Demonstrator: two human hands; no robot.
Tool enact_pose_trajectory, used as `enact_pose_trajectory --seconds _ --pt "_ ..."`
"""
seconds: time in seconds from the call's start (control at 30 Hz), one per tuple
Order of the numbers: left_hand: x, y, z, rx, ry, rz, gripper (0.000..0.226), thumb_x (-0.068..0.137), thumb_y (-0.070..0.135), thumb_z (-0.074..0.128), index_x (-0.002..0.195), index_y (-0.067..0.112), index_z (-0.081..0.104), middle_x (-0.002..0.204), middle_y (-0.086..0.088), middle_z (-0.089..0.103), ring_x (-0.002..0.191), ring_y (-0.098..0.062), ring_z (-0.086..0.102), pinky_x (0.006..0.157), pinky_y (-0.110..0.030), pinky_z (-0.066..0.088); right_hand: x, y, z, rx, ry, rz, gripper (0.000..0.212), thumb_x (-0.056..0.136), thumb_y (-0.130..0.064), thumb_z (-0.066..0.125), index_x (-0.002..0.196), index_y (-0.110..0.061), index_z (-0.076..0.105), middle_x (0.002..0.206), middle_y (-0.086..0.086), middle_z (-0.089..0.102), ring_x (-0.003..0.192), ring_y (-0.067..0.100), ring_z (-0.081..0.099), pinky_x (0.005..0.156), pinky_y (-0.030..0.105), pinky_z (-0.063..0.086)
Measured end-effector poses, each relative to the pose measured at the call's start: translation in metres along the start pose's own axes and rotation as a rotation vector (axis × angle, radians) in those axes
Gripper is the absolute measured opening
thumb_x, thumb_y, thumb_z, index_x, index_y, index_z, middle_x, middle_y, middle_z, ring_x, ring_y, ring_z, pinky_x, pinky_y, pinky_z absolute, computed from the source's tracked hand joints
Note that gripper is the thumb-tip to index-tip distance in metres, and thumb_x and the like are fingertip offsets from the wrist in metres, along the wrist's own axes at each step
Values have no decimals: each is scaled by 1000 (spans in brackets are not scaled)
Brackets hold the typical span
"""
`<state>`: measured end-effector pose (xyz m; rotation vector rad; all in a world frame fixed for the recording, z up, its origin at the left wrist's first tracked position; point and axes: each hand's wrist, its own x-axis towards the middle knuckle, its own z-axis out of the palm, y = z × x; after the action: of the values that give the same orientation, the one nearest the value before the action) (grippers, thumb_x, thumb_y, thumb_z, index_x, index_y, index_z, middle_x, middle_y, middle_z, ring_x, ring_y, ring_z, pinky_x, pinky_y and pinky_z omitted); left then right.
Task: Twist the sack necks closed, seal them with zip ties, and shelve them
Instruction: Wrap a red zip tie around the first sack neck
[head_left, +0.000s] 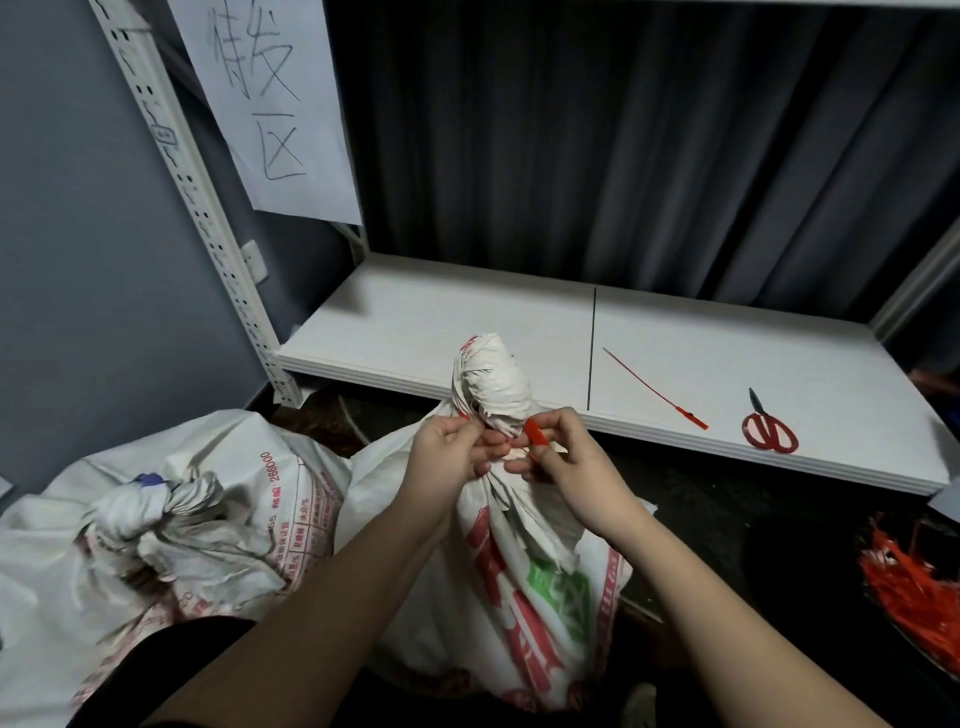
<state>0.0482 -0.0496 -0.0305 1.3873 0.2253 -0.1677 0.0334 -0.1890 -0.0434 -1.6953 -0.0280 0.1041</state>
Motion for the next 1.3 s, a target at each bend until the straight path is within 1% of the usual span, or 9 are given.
enact_pose_trajectory --seconds 0.1,0.23,0.33,0.4,0.5,0.6,0.77,1.0,1.3 --pt "-1 -2 2 41 -17 45 32 101 9 40 74 2 57 53 2 67 51 -3 66 47 -13 44 0 -1 -3 -56 -7 -20 7 100 -2 37 106 -7 40 99 5 61 82 19 70 83 35 53" --pt "1 -5 4 40 -34 55 30 102 11 37 88 -9 56 65 -6 70 56 -8 69 47 -13 47 0 2 -2 -31 -1 -4 12 98 3 37 107 -4 38 97 4 60 76 9 71 73 15 52" --pt "2 -5 4 9 -42 58 32 102 12 38 102 -15 54 69 -10 70 60 -12 71 48 -15 50 0 3 -4 61 -10 16 14 97 5 35 103 -7 38 95 5 60 81 19 70 85 32 52" --pt "-1 -4 5 -18 -56 67 32 102 12 37 98 -14 55 67 -7 71 60 -13 71 50 -16 52 0 3 -6 100 -8 31 19 96 8 34 100 -10 39 93 5 61 84 24 69 89 39 51" --pt "-4 -4 7 -77 -67 78 29 102 12 36 86 -5 53 65 -5 73 61 -12 72 53 -15 54 0 7 -6 105 2 26 25 97 8 32 98 -15 41 95 6 63 84 24 70 90 40 51" --pt "-4 -7 8 -117 -63 86 28 102 12 36 98 -11 52 72 -11 73 65 -16 73 56 -16 55 -1 11 -5 95 10 6 24 99 6 33 100 -16 42 96 6 63 85 24 70 90 41 51" --pt "0 -14 10 -130 -49 100 38 103 12 36 117 -24 36 92 -29 69 74 -27 74 56 -18 54 -1 12 -5 86 42 -10 20 99 6 35 103 -12 43 92 1 62 78 13 71 83 32 52" --pt "1 -19 13 -136 -24 142 37 102 10 36 117 -25 35 96 -33 67 76 -28 73 58 -18 54 -3 8 -3 111 58 7 21 97 9 34 105 -8 42 90 1 61 67 2 68 71 16 52" --pt "-3 -18 18 -182 5 165 11 102 8 36 107 -2 38 87 -25 68 67 -21 73 62 -19 56 -4 8 -3 62 82 13 23 97 8 32 104 -12 41 96 8 61 73 11 70 79 25 54"
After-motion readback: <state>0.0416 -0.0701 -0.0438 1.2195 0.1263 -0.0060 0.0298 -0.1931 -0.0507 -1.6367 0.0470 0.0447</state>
